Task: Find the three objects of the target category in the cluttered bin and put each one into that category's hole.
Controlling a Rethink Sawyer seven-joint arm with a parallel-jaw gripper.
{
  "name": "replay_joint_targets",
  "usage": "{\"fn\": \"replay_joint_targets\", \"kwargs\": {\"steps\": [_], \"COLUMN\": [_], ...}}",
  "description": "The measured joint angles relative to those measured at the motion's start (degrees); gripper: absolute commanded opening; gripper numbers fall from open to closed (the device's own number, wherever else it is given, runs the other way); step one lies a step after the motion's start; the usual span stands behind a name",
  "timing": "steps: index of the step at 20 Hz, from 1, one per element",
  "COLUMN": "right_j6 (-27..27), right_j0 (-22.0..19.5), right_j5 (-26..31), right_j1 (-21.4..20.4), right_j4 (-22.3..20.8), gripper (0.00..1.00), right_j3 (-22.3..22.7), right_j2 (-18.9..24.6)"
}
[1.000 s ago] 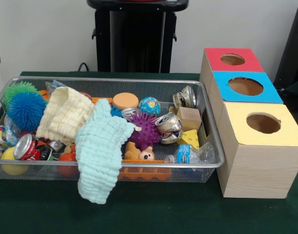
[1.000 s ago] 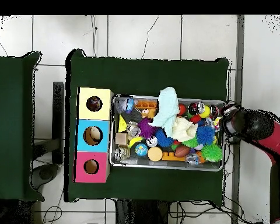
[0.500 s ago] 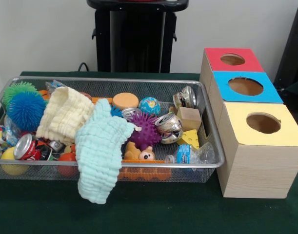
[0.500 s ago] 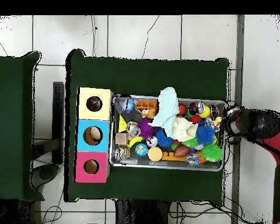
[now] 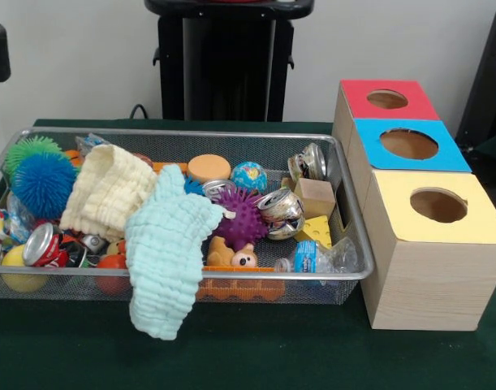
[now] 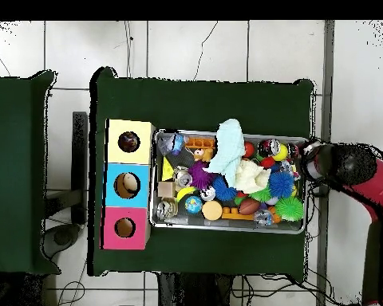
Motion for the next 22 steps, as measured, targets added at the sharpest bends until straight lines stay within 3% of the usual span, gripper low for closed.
{"fn": "replay_joint_targets", "kwargs": {"steps": [13,19,22], "right_j6": [0.24,0.24,0.24], "right_j0": [7.90,7.37,5.74], "right_j5": [-0.01,-1.26,-3.86], "right_j1": [-0.29,3.05,6.61], "right_j4": [6.82,8.28,8.43], "gripper": [0.00,0.00,0.00], "right_j3": [-0.05,-2.03,-4.18], "right_j2": [-4.75,-4.96,-4.87]}}
